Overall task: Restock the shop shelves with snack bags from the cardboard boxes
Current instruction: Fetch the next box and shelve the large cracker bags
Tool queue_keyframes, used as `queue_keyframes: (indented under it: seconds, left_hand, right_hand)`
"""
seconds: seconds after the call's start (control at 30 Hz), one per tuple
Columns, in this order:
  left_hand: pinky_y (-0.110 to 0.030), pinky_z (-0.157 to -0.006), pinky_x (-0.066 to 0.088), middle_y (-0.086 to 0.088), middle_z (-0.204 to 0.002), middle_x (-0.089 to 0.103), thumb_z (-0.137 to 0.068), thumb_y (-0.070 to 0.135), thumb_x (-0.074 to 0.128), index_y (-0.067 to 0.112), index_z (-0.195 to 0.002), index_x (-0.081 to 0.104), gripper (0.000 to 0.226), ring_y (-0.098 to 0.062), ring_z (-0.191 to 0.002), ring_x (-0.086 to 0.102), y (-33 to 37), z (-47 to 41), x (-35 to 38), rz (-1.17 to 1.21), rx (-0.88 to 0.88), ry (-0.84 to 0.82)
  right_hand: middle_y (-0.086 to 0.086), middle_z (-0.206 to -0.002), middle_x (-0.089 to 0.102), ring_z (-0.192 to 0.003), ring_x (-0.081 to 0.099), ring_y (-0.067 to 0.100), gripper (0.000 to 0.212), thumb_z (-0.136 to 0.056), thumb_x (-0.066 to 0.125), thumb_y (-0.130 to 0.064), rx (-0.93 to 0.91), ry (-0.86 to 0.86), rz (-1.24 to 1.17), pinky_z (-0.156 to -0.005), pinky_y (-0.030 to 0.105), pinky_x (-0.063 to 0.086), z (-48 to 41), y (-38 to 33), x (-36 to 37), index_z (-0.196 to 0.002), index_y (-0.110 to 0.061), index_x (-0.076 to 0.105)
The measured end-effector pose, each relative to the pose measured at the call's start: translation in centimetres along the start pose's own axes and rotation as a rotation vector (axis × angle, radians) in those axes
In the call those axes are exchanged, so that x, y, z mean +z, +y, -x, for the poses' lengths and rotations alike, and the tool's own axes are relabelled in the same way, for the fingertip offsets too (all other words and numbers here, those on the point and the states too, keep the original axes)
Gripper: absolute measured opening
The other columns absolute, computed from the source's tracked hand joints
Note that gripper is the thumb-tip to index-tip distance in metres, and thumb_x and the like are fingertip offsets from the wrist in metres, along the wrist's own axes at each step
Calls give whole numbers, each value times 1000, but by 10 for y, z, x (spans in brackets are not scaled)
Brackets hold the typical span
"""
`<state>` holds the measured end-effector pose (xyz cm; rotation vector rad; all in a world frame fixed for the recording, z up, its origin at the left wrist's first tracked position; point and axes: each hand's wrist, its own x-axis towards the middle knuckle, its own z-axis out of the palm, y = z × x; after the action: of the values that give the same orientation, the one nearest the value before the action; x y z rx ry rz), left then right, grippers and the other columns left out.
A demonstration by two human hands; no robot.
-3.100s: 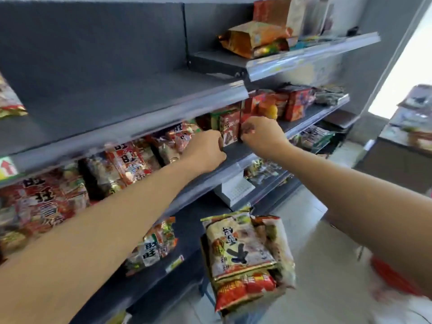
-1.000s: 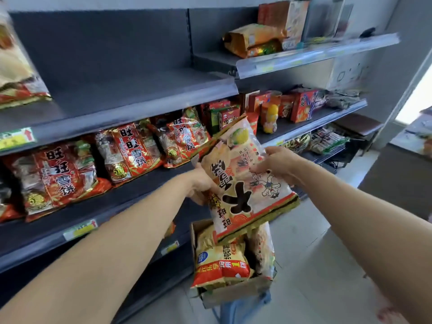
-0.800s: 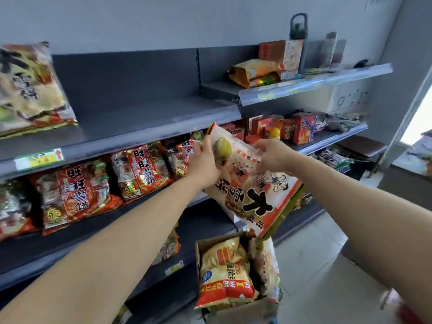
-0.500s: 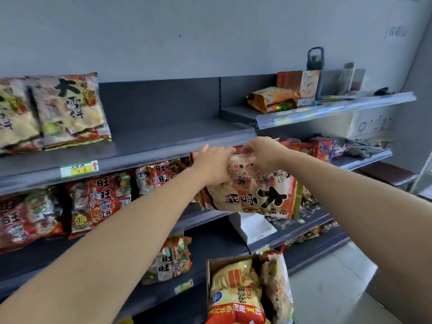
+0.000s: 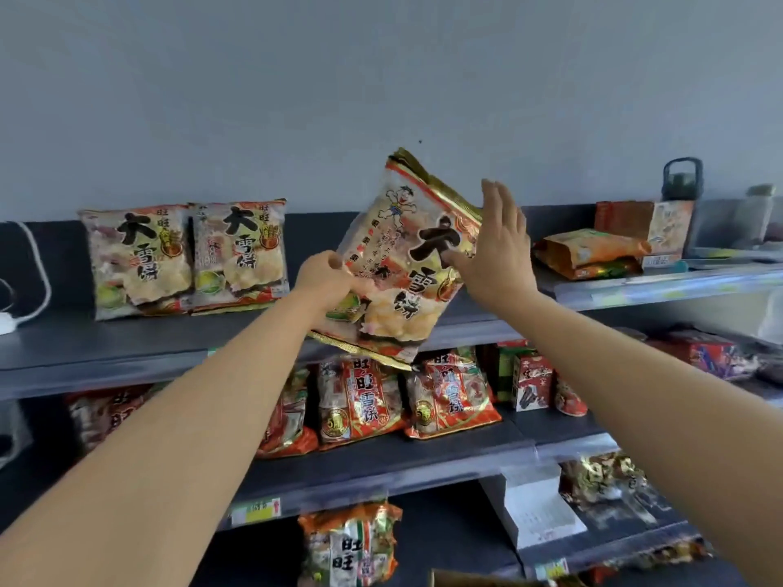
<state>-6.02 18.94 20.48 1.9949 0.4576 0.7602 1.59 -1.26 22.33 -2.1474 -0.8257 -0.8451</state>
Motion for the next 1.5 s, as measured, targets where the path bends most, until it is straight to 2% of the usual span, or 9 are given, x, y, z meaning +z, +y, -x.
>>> queue_keyframes:
  seconds: [0.13, 0.27, 0.4, 0.53, 0.8, 0.97, 1.17, 1.37, 1.5]
  left_hand:
    - [-33, -100, 35, -2, -126, 58, -70, 16, 82, 7, -134, 47, 74, -25, -122, 51, -18, -32, -19, 260, -96, 25]
    - [-46, -108, 37, -6, -116, 65, -69, 12, 82, 16, -114, 53, 54, -26, -114, 58, -38, -73, -31, 360, -107, 16]
    - [-41, -104, 42, -7, -111, 68, -74, 6, 77, 11, -118, 56, 50, -24, -110, 62, -54, -114, -41, 409, -85, 7]
    - [-37, -104, 37, -5, -131, 57, -80, 16, 74, 10, -138, 39, 67, -20, -119, 53, -76, -162, -45, 268, -86, 29]
    - [-38, -104, 38, -11, -143, 47, -82, 28, 74, 5, -142, 37, 74, -30, -130, 46, -131, -228, -36, -167, -176, 75]
    - [-40, -96, 48, -9, -125, 62, -80, 31, 75, 8, -125, 53, 55, -31, -112, 58, -149, -257, -32, -264, -214, 89]
    - [-40, -98, 42, -13, -140, 48, -87, 34, 67, 3, -140, 34, 70, -32, -126, 49, -153, -284, -35, -332, -223, 172]
    - [-38, -87, 44, -16, -128, 55, -94, 34, 56, 0, -128, 44, 49, -34, -116, 54, -152, -296, -36, -420, -241, 230]
    - [-39, -88, 45, -17, -137, 50, -97, 17, 52, 1, -144, 27, 56, -34, -122, 52, -153, -293, -33, -521, -285, 251]
  right_hand:
    - [10, -154, 27, -140, 27, 32, 95, -82, 69, -45, 265, -311, -252, -113, 46, 29, -25, 6, 50, -150, -9, 13]
    - [7, -136, 50, -118, 52, 24, 94, -69, 77, -47, 403, -518, -540, -99, 40, 46, -57, 0, 100, -140, -8, 30]
    - [4, -118, 60, -97, 57, 18, 49, -81, 73, -27, 380, -475, -632, -74, 31, 49, -93, -8, 148, -120, -11, 48]
    - [3, -119, 55, -107, 57, 21, 67, -80, 73, -16, 410, -413, -705, -91, 40, 51, -127, -12, 196, -132, -11, 33]
    - [1, -109, 67, -98, 66, 21, 83, -50, 81, -36, 478, -490, -684, -89, 42, 55, -169, 23, 307, -123, -14, 48]
    - [5, -128, 52, -116, 54, 24, 72, -79, 75, -22, 538, -450, -614, -99, 39, 46, -171, -2, 316, -135, -10, 32]
    - [10, -134, 48, -121, 48, 35, 85, -72, 61, -59, 533, -370, -499, -102, 51, 42, -192, -8, 343, -139, -14, 32]
    - [12, -133, 48, -121, 45, 39, 65, -85, 56, -47, 565, -360, -434, -103, 52, 39, -198, -19, 353, -135, -13, 32]
    - [12, -141, 38, -123, 43, 37, 64, -86, 56, -29, 508, -419, -430, -101, 51, 42, -190, -21, 356, -139, -11, 25]
